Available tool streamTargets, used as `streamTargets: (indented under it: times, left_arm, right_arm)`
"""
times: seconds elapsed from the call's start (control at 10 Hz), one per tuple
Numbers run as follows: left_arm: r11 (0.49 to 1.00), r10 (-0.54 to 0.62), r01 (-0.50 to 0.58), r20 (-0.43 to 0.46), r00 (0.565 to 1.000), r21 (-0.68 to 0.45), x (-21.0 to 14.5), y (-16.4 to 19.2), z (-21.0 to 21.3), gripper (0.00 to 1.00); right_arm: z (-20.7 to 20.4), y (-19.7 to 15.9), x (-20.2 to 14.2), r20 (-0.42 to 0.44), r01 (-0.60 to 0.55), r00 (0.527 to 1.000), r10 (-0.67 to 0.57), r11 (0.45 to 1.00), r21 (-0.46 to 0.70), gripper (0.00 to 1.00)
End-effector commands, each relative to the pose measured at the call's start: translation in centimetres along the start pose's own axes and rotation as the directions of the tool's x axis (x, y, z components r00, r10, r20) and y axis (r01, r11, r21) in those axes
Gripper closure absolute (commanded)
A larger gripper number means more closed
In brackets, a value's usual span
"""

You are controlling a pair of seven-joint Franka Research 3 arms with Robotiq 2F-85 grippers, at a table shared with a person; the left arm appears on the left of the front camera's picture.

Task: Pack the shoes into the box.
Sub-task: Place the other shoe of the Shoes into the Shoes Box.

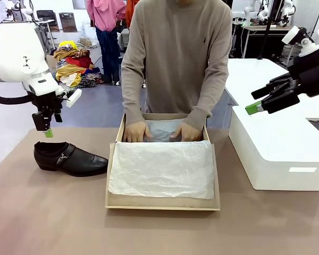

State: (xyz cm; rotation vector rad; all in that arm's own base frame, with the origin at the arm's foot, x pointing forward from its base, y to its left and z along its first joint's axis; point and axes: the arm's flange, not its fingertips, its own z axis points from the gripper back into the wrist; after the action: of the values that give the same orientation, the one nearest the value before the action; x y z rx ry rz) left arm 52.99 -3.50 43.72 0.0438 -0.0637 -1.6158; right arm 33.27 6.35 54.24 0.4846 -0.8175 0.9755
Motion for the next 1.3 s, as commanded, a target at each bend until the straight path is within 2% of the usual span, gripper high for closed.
streamTargets:
  times: [0.0, 0.5, 1.2]
  left_arm:
    - [1.000, -0.008, 0.008, 0.007, 1.000, -0.023, -0.6, 1.1, -0.7, 0.00]
    - [0.995, -0.001, 0.001, 0.003, 1.000, -0.096, -1.7, 1.8, -3.5, 0.00]
    - [0.997, -0.015, 0.014, -0.010, 1.000, -0.071, -2.4, 3.6, -6.0, 0.00]
  right_arm:
    - [-0.1, -0.4, 0.1, 0.024, -0.021, 1.000, 0.021, 1.000, 0.013, 0.00]
    - [-0.1, -0.4, 0.1, 0.024, -0.021, 1.000, 0.021, 1.000, 0.013, 0.00]
    - [-0.1, -0.4, 0.1, 0.024, -0.021, 1.000, 0.021, 1.000, 0.013, 0.00]
